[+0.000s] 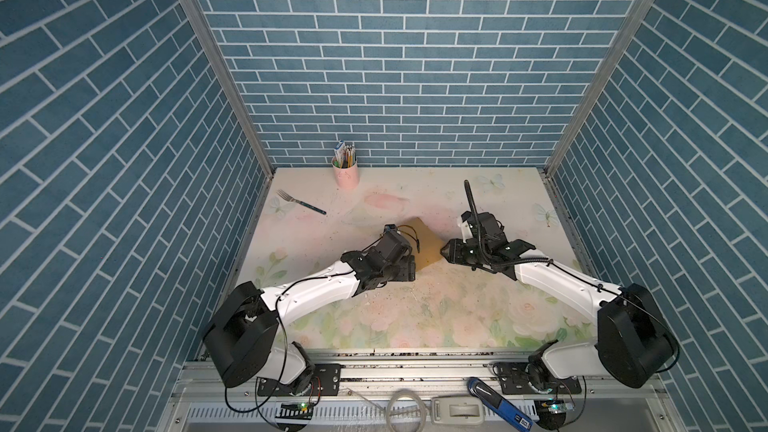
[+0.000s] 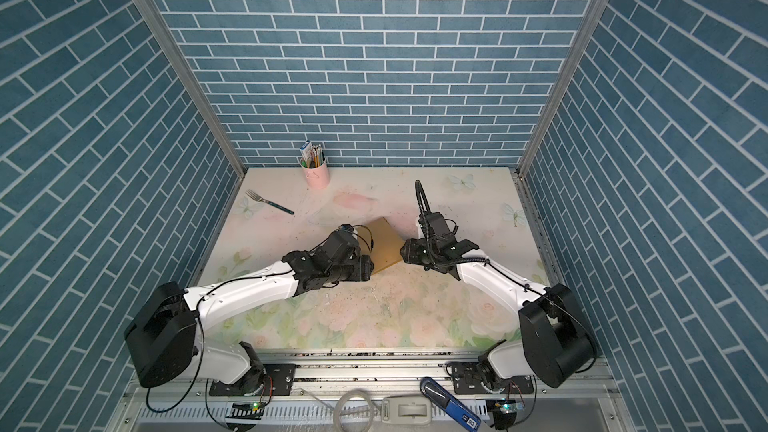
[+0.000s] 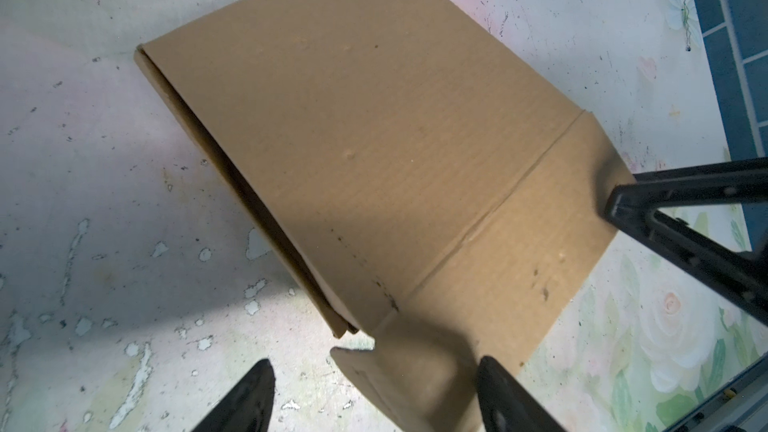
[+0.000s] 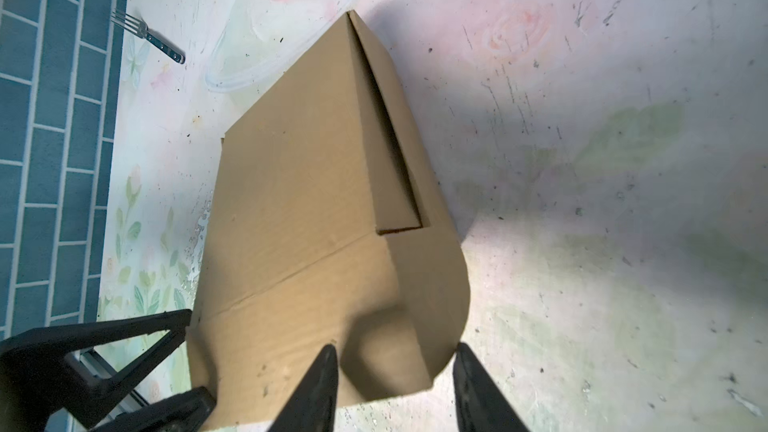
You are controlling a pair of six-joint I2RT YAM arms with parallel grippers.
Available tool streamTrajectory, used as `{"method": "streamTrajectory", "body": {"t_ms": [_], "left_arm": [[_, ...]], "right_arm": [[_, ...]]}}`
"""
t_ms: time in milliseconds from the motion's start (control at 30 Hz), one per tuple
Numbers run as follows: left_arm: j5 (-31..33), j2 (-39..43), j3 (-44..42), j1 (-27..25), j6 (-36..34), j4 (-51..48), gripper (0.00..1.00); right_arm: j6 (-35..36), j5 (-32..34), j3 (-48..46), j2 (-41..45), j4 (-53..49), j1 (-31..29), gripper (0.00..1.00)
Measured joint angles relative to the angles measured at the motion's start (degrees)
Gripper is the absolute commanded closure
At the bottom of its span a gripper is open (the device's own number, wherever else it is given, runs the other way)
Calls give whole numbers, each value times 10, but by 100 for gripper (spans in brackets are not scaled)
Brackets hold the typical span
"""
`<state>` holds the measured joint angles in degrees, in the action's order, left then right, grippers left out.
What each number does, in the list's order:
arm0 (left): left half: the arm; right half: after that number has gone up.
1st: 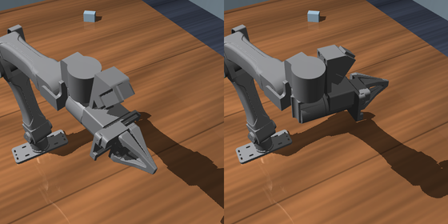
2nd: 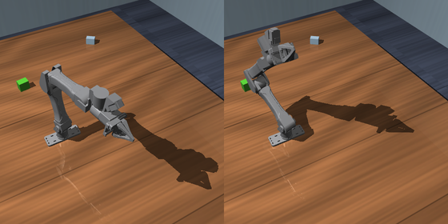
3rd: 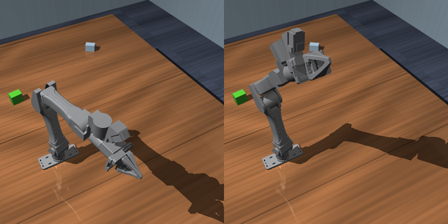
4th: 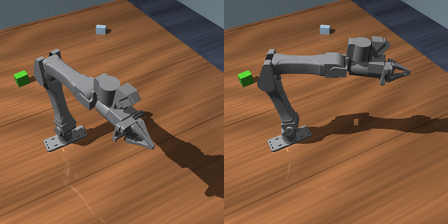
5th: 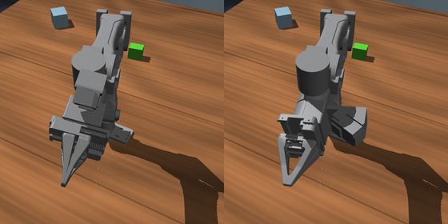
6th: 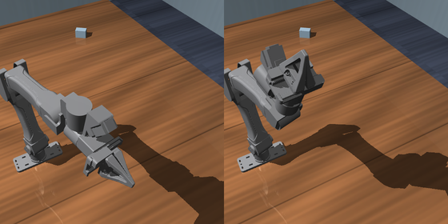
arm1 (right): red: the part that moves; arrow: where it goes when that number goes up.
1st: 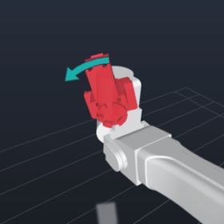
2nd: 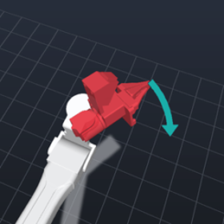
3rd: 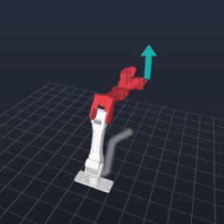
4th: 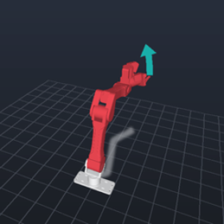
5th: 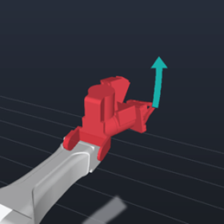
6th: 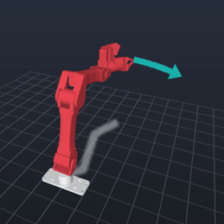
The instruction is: Fold the paper box
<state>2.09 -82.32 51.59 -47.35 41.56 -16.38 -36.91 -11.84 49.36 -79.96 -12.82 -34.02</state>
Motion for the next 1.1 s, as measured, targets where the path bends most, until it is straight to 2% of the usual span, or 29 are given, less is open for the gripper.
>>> {"method": "streamTrajectory", "body": {"t_ms": [1100], "left_arm": [[-9, -20, -13, 9, 2, 13, 23]], "right_arm": [[29, 11, -11, -24, 9, -27, 62]]}}
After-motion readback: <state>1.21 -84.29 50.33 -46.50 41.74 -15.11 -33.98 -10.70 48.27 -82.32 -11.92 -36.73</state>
